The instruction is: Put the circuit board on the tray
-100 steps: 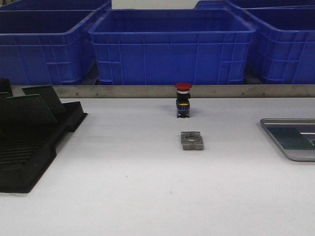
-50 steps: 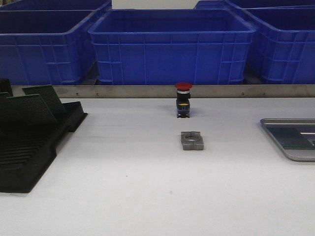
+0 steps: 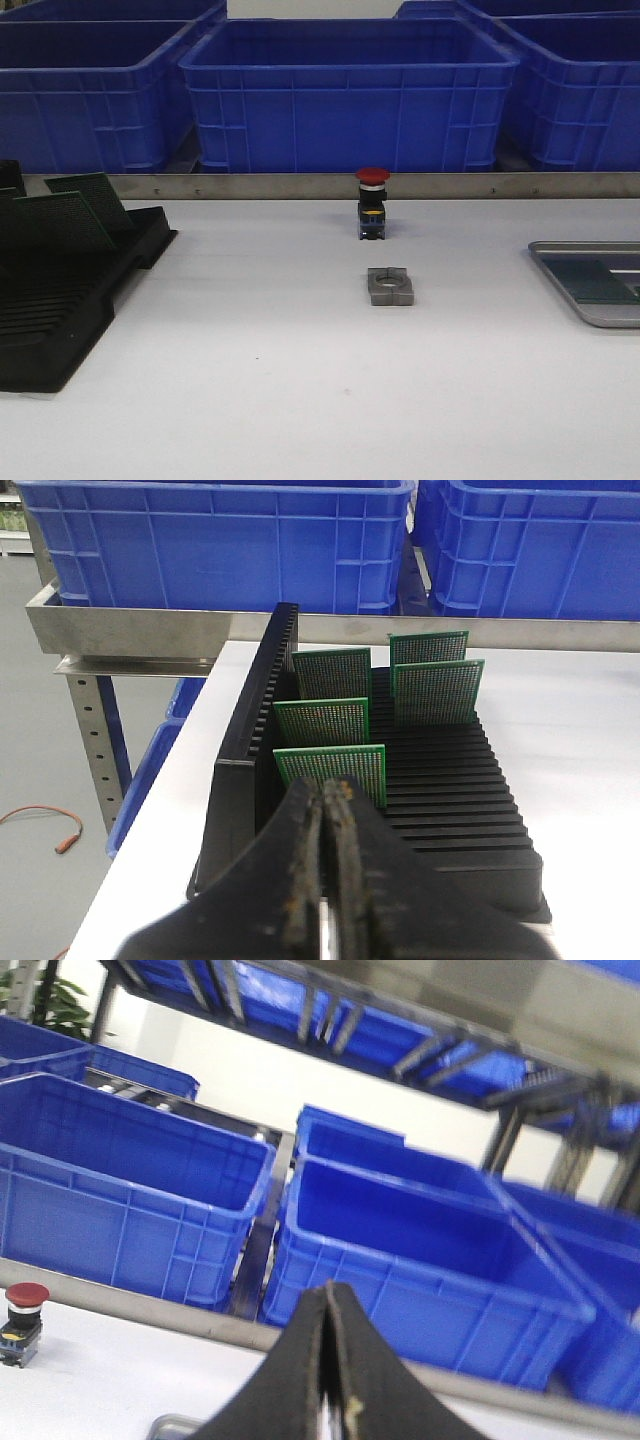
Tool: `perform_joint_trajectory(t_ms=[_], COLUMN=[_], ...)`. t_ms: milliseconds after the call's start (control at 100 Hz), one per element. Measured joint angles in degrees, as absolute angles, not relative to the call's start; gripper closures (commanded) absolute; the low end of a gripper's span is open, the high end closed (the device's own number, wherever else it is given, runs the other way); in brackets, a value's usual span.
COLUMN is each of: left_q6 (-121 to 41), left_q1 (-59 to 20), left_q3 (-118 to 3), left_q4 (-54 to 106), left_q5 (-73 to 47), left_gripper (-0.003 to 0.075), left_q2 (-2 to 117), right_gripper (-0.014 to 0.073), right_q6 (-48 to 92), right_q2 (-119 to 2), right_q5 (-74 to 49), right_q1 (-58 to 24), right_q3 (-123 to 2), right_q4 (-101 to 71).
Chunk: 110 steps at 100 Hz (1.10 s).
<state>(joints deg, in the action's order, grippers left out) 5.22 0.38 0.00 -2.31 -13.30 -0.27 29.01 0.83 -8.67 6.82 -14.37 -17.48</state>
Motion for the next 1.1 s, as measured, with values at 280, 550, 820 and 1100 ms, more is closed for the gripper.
perform_joint_trajectory(t_ms=[280,550,820,1100], left_q6=[5.22,5.22,5.22,5.22], left_q1=[0.38,0.38,0.38,0.38], left_q3=[0.0,0.0,0.0,0.0], left_q4=[-2.31,-2.31,-2.31,-2.31], left_q5=[-13.3,-13.3,-13.3,-13.3], left_gripper=[0.0741,0.0741,0.0741,0.0741], left_q2=[-0.27,-0.27,-0.27,-0.27], right_gripper=[0.0654,0.0654,0.0654,0.0654], right_q6=[-3.21,-5.84,-5.99,-5.99], right_q2=[0.83,0.83,0.83,0.83], right_q5=[-3.17,-4.15,-4.29,-4.29], right_q1=[6.82,2.86,1.14,1.14], right_q3=[-5.8,1.58,1.58,1.58], right_q4=[6.51,6.66,5.79,5.66])
